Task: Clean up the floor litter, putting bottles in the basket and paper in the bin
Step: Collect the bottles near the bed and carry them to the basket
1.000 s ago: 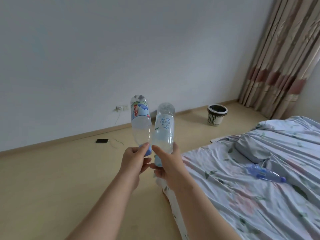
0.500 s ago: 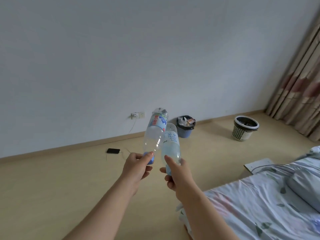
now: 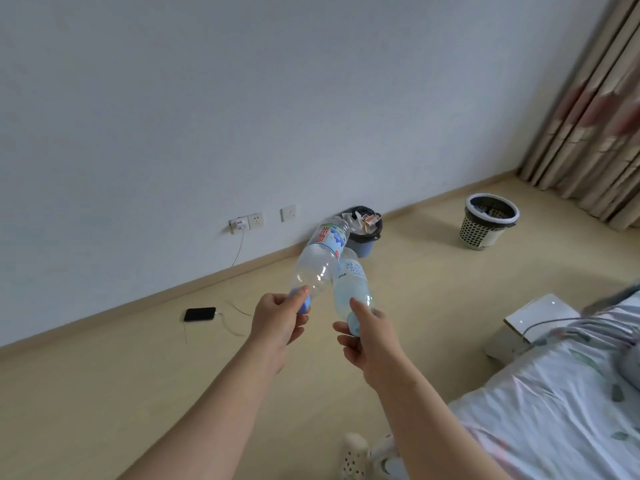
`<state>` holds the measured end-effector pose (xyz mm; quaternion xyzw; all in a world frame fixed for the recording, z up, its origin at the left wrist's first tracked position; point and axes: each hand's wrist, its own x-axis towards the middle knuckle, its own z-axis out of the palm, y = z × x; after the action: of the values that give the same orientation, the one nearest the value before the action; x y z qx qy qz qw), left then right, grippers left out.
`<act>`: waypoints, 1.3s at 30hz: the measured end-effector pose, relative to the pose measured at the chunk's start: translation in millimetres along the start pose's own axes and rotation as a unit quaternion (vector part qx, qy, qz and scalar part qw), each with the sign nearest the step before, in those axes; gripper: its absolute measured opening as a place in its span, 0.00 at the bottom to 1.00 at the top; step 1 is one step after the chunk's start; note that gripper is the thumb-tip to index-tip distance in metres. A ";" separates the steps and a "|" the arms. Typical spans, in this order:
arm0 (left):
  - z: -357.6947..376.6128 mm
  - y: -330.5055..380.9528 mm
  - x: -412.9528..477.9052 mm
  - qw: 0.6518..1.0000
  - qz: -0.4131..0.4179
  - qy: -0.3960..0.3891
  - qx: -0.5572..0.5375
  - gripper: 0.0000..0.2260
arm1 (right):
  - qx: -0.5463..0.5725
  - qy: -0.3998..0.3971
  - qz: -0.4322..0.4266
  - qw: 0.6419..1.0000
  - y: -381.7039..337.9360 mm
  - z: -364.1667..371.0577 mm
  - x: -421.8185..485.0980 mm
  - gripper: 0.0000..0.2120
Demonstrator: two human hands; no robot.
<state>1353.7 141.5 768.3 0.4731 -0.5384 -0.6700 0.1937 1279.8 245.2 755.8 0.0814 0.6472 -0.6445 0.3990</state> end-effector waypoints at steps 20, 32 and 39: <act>248.9 124.6 295.8 0.996 -0.044 -0.068 -0.034 0.10 | 0.043 0.095 -0.052 0.993 -243.8 -51.0 296.6 0.25; 383.1 186.1 491.3 0.980 -0.101 -0.172 0.022 0.10 | 0.096 0.181 -0.016 0.979 -359.5 -57.9 477.7 0.24; 473.7 193.5 536.1 0.964 -0.129 -0.219 0.073 0.12 | 0.149 0.231 -0.002 0.962 -398.0 -100.0 530.2 0.16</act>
<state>650.4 -82.6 702.4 0.3933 -0.5496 -0.7352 -0.0525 637.7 56.3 717.6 0.2856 0.6184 -0.6980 0.2211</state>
